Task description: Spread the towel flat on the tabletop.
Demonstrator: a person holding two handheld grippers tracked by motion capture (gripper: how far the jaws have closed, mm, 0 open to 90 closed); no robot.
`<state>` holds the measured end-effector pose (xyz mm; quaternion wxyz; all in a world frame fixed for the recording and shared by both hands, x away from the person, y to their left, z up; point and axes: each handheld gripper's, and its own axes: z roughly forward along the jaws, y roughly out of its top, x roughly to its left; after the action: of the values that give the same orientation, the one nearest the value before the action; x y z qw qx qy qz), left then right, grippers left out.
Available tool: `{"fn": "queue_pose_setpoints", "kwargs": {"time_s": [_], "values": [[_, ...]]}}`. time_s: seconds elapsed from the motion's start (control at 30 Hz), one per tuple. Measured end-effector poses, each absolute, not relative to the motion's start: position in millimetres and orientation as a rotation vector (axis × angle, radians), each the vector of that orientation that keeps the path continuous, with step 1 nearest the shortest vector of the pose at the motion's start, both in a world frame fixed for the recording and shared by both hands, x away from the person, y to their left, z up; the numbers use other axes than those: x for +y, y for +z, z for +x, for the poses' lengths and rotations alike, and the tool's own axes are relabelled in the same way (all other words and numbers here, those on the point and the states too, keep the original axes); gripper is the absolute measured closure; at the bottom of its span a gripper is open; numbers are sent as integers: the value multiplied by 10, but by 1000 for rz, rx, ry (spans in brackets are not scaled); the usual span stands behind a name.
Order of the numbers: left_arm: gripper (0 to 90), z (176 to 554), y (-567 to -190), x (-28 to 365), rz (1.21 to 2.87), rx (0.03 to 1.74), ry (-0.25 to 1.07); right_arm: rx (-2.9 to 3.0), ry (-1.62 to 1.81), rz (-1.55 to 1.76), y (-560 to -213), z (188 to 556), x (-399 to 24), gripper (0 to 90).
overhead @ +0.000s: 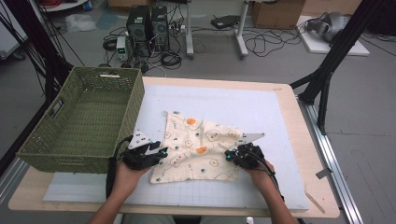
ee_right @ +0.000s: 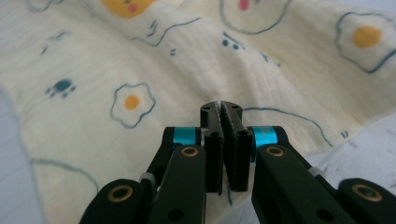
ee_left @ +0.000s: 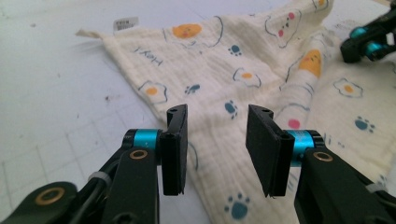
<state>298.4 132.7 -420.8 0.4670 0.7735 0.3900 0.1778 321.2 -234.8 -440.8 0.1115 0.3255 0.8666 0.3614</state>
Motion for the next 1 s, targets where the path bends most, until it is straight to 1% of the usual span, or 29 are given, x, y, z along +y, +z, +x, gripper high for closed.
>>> {"fn": "queue_pose_setpoints", "kwargs": {"time_s": [0.13,0.3,0.47,0.53,0.57,0.73,1.0], "values": [[586,3133,-4158,1279,1900,954,449,2638,1049,903,-4372,3125,-2425,880],[547,3318,-4130,1295,1875,985,462,2694,1067,887,-4362,2966,-2562,879],[538,3425,-4122,1283,1861,994,472,2747,1034,878,-4325,2828,-2702,871],[537,3482,-4127,1260,1853,1000,465,2745,1036,873,-4308,2803,-2731,794],[536,3532,-4134,1246,1853,1006,462,2729,1059,876,-4298,2795,-2745,742],[517,3719,-4218,1213,1794,1097,494,2566,1182,925,-4243,2842,-2795,577],[508,4080,-4289,1079,1873,1132,509,2480,1189,954,-4277,2885,-2795,523]]}}
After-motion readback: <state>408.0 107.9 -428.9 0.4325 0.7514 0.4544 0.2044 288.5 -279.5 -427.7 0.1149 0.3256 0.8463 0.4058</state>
